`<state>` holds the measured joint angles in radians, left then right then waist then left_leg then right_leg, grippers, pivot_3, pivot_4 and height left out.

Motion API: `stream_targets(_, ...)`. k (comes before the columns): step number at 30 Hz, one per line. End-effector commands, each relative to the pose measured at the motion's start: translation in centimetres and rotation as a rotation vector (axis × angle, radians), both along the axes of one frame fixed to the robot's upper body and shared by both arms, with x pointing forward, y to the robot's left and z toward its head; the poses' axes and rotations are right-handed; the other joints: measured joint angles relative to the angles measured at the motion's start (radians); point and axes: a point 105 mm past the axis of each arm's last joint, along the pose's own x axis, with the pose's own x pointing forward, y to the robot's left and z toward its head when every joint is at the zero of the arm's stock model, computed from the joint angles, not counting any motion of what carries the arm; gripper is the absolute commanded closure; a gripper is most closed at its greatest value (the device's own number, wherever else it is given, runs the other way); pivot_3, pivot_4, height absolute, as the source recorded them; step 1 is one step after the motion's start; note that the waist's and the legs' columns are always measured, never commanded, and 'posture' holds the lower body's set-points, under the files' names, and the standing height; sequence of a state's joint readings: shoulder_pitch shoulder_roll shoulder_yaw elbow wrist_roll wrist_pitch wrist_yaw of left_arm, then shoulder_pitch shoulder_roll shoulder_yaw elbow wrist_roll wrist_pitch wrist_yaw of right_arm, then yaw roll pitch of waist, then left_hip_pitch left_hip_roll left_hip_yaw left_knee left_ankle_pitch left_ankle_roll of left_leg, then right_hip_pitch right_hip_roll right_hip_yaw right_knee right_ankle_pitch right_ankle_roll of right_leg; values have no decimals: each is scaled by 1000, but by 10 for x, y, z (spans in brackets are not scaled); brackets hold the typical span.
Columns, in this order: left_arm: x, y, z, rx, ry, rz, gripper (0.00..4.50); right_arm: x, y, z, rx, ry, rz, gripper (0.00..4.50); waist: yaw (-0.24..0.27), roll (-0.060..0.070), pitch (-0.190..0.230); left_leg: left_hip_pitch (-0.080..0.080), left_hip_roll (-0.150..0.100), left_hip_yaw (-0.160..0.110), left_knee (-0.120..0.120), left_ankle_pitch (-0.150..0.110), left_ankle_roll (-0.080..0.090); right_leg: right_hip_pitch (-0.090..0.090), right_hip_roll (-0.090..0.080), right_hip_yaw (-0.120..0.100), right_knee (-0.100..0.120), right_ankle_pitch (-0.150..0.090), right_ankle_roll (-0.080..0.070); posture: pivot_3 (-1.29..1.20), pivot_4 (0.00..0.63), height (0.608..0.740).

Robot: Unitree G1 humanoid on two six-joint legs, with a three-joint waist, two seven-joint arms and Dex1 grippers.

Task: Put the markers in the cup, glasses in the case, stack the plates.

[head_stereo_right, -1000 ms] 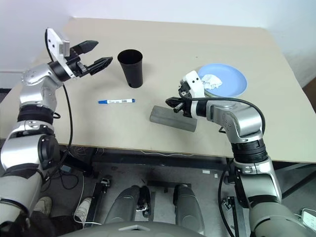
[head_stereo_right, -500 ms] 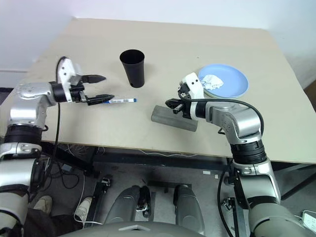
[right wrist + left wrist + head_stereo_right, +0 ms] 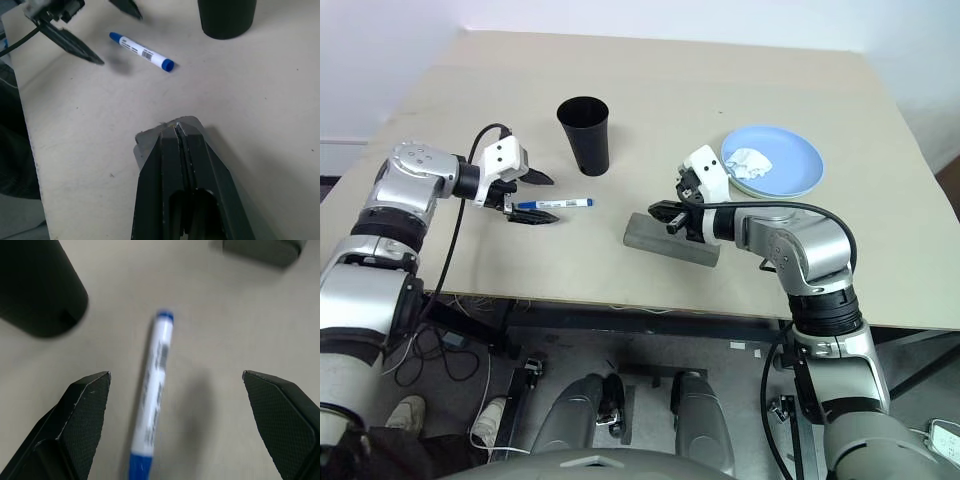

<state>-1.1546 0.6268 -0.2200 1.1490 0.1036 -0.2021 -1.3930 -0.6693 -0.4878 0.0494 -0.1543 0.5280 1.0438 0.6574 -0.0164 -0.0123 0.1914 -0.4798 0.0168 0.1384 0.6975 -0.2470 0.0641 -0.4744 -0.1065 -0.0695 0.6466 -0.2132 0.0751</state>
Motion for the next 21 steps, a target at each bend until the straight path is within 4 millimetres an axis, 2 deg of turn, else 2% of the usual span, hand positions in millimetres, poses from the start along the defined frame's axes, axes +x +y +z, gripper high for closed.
stream_targets(1,7,-3,8,45,-37,10,79,-2,-4,13,28,-41,-18,4500,2,0,0,0,0,0,1,0,0,0,0,0,0,0,0,0,150,710)
stream_targets(12,23,-7,0,76,-78,126,79,-1,-8,12,36,-33,-53,4500,1,0,0,0,0,0,2,0,3,1,0,0,0,0,1,0,150,710)
stream_targets(18,20,-5,-16,83,-2,147,79,0,-10,12,39,-24,-59,4500,0,0,0,1,0,0,2,1,3,1,0,0,2,0,1,0,150,710)
stream_targets(21,17,-9,-18,74,33,135,659,1,-11,12,39,-19,-67,4500,1,0,0,1,0,0,3,1,3,1,0,0,2,1,1,0,150,710)
